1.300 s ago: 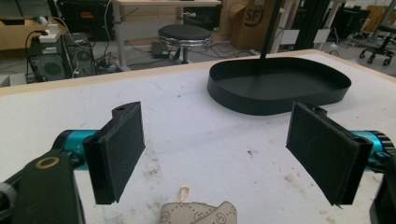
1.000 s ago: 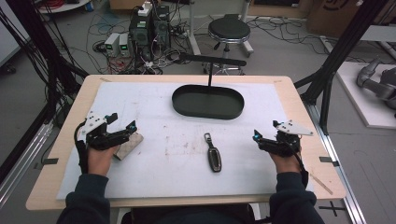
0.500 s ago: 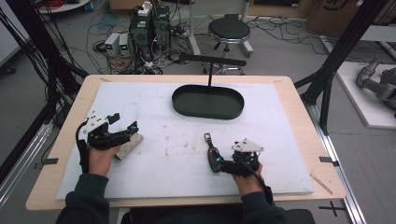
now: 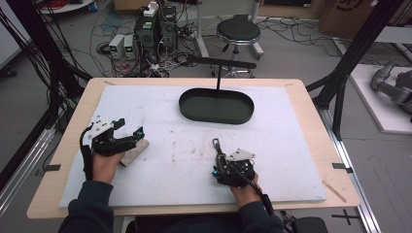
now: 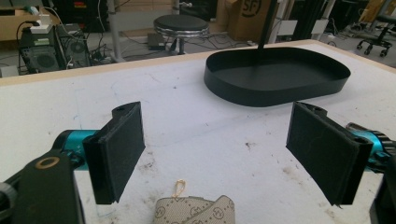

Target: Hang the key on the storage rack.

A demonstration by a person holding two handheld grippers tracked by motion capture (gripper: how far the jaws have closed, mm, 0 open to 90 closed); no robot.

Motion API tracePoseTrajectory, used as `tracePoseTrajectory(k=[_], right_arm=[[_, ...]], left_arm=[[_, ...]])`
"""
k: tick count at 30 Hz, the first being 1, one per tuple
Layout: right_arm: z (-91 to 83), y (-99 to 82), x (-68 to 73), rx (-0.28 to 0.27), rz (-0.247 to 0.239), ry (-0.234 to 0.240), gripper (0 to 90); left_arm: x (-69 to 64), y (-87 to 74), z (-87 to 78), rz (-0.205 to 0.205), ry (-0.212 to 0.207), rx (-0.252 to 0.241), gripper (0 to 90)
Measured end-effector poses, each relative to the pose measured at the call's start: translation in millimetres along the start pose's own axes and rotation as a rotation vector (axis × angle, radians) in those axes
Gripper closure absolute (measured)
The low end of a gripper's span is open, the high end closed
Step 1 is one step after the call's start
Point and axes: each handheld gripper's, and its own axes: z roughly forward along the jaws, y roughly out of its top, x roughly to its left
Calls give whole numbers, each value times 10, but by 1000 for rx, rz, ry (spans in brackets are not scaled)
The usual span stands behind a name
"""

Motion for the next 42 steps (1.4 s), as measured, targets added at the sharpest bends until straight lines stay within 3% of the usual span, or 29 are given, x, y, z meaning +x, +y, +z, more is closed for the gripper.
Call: tracePoseTrajectory(k=[1, 4, 5, 6, 7, 8, 10, 13, 17, 21, 24, 27, 28, 30, 35, 38, 42], right_arm=[[15, 9, -25, 17, 13, 25, 355], [13, 14, -55, 19, -3, 21, 399], [-4, 19, -132, 28, -15, 9, 467], [-4, 19, -132, 28, -15, 9, 467], [-22, 22, -255, 37, -18, -18, 484], [-22, 22, -255, 37, -18, -18, 484], [-13, 5, -471, 21, 13, -25, 473], [28, 3, -573, 21, 33, 33, 390], [65, 30, -558, 26, -11, 50, 346], [76, 40, -567, 28, -12, 60, 340], [104, 72, -555, 30, -41, 57, 323], [129, 135, -545, 57, -50, 67, 401], [127, 152, -537, 64, -55, 67, 464], [127, 190, -515, 84, -75, 64, 494], [127, 231, -510, 114, -71, 64, 499], [123, 246, -541, 103, -35, 95, 499], [103, 266, -567, 85, -24, 107, 499]], left_arm=[[0, -1, -1, -2, 1, 0, 189], [8, -13, -5, -6, 4, 0, 189], [17, -21, -10, -10, 6, -1, 190], [17, -21, -10, -10, 6, -1, 190], [24, -24, -17, -11, 7, -1, 190], [24, -24, -17, -11, 7, -1, 190], [24, -25, -16, -13, 8, -1, 190], [18, -27, -8, -12, 6, -1, 191], [11, -31, 4, -9, 4, 6, 191], [1, -33, 15, -8, 0, 8, 192], [-9, -35, 28, -5, -4, 11, 192], [-12, -35, 35, -2, -4, 13, 192], [-12, -37, 38, -3, -6, 14, 193], [-9, -40, 47, -4, -7, 18, 193], [-18, -37, 41, 1, -6, 17, 195], [-12, -38, 40, 0, -3, 20, 195], [-6, -39, 38, 0, -2, 19, 195]])
